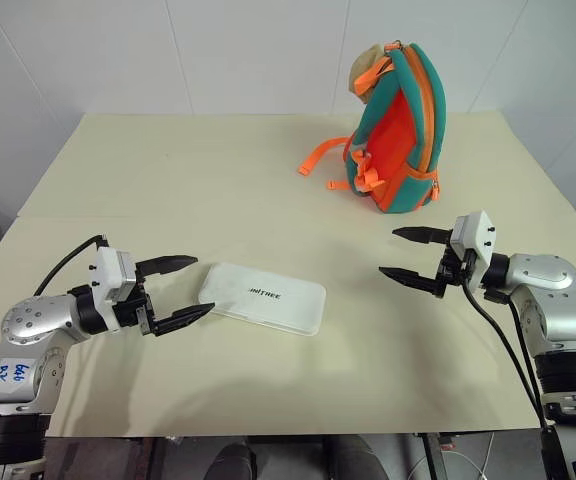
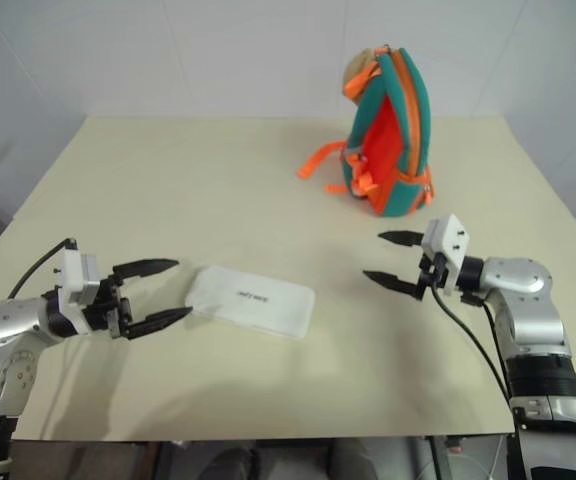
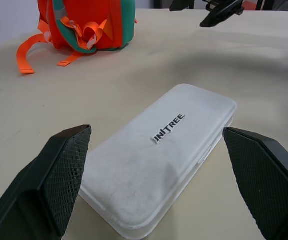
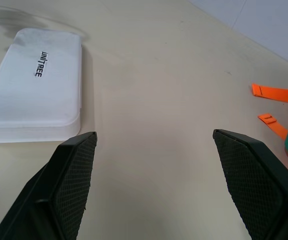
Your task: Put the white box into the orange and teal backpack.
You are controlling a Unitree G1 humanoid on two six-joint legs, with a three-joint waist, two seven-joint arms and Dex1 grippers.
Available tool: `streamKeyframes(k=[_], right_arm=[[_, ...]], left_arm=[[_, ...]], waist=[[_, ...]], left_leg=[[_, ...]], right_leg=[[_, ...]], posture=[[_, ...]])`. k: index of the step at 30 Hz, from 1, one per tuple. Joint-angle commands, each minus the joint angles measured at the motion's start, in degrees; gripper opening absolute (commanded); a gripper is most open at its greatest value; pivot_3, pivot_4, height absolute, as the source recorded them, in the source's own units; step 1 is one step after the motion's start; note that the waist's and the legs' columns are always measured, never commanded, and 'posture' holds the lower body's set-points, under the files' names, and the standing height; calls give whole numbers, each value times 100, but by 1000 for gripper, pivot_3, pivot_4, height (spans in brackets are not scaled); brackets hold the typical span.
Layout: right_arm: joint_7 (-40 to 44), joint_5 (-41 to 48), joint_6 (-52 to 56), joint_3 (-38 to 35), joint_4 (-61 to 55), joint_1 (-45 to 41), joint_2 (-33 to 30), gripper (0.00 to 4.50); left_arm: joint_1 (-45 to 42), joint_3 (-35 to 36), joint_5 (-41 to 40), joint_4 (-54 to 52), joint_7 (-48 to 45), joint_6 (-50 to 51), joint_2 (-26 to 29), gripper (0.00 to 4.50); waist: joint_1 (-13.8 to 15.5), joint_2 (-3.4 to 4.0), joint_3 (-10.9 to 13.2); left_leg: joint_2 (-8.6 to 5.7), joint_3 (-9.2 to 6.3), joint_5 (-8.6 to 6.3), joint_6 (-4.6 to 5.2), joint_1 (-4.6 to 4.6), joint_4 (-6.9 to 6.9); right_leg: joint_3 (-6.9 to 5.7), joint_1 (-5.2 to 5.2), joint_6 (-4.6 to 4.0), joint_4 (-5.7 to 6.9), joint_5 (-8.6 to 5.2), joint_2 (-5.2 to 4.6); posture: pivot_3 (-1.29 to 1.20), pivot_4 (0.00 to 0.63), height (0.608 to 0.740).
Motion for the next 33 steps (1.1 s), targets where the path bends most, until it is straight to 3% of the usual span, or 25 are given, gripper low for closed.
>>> streamKeyframes(k=[1, 7, 10, 21, 22, 23, 33], right_arm=[[-4, 65, 34, -73, -247, -14, -60, 4437], [-76, 69, 111, 59, -425, 47, 121, 4437], [-121, 117, 255, 61, -614, 147, 166, 3895], [-644, -301, 1071, 664, -1425, 876, 207, 133], [-604, -264, 1306, 769, -1523, 933, 190, 132], [-599, -282, 1457, 864, -1613, 995, 172, 120], [-1399, -617, 2087, 1308, -1924, 1106, 723, 120]], left_arm=[[-82, 50, 24, -133, 44, -52, 32, 4500], [-51, 85, 49, 12, -30, -83, 59, 4500], [-21, 177, 37, 231, -188, -168, 121, 3958], [-242, 321, 600, 1633, -195, -1053, 238, 429], [-321, 258, 704, 1757, -140, -1132, 218, 67], [-391, 192, 814, 1875, -98, -1225, 195, 0], [-681, -321, 1602, 2487, 686, -1618, -285, 0]], waist=[[1, 0, 0], [-8, 0, 0], [-2, 0, 0], [7, 0, 0], [10, 0, 0], [21, -1, 0], [-4, -9, -6]], left_leg=[[0, 0, 0, 0, 0, 0], [0, 2, 0, 0, 1, -1], [2, 3, 0, 0, 0, -2], [1, 4, -1, 2, -2, 0], [1, 4, -2, 2, -1, 1], [0, 4, -2, 3, -2, 2], [3, 10, -2, 3, 0, 0]], right_leg=[[0, 0, 0, 0, 0, 0], [1, 0, 0, 0, 0, 0], [1, -3, 0, 2, 0, 1], [1, -4, 0, 0, 0, 0], [1, -4, 0, 0, 0, 0], [1, -4, 0, 2, 0, 0], [4, -10, 1, 10, 2, 4]], posture=[[0, 150, 740], [0, 150, 740], [0, 150, 740], [0, 150, 740], [0, 150, 740], [0, 150, 740], [0, 150, 740]])
